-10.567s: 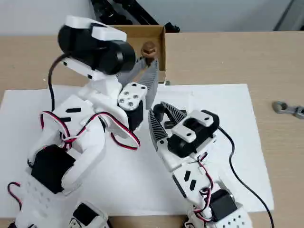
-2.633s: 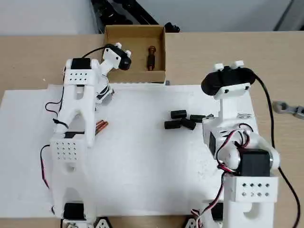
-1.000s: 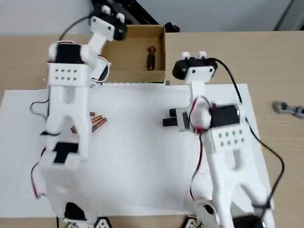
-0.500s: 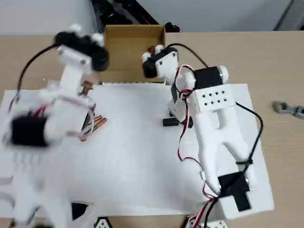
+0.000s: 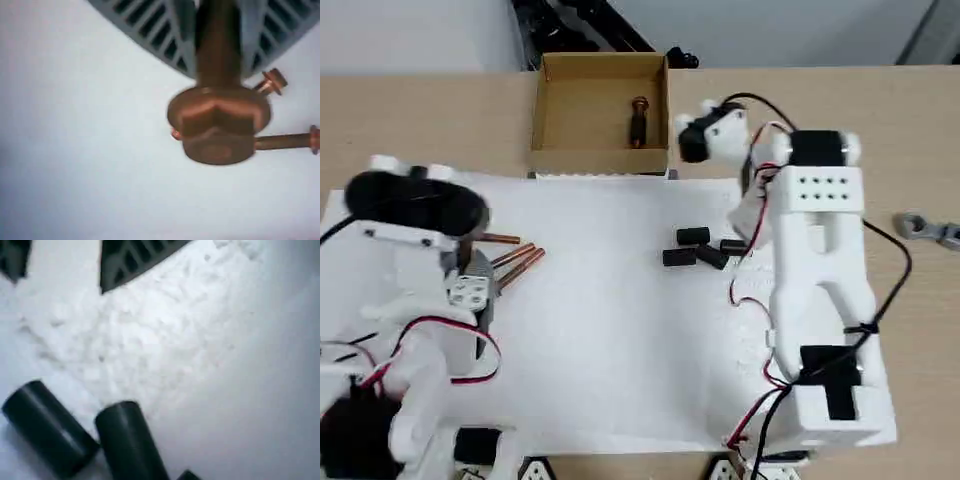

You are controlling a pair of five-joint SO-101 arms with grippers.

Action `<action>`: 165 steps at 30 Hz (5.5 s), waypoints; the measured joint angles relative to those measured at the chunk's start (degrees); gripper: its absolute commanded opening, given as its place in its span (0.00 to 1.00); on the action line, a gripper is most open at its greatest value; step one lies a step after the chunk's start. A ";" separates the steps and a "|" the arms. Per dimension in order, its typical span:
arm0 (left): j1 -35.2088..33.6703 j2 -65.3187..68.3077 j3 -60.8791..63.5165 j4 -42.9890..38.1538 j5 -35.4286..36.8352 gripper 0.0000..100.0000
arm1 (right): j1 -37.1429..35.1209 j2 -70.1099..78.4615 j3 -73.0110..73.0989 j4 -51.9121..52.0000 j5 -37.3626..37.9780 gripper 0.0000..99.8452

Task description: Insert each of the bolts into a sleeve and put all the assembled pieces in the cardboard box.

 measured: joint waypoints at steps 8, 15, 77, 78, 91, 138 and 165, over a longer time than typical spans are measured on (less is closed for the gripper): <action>-0.53 1.23 0.18 -0.44 0.09 0.01 | -5.45 0.00 0.00 0.35 4.40 0.05; -0.53 2.81 0.18 -0.44 0.00 0.01 | -15.38 2.29 -0.09 0.35 10.55 0.01; -0.53 8.09 1.76 -1.05 -2.64 0.01 | -0.62 16.70 0.62 -2.81 37.80 0.13; -0.53 8.09 1.76 -1.05 -2.64 0.01 | -0.70 17.76 0.62 -4.22 37.80 0.13; -0.53 8.09 1.76 -1.05 -2.64 0.01 | -0.26 25.05 -0.26 -8.09 37.80 0.00; -0.53 8.09 1.76 -1.05 -2.90 0.01 | 0.26 -33.23 0.88 -13.45 -28.04 0.00; -0.53 8.09 1.76 -1.05 -2.90 0.01 | -0.70 -54.68 0.79 -0.79 -32.88 0.00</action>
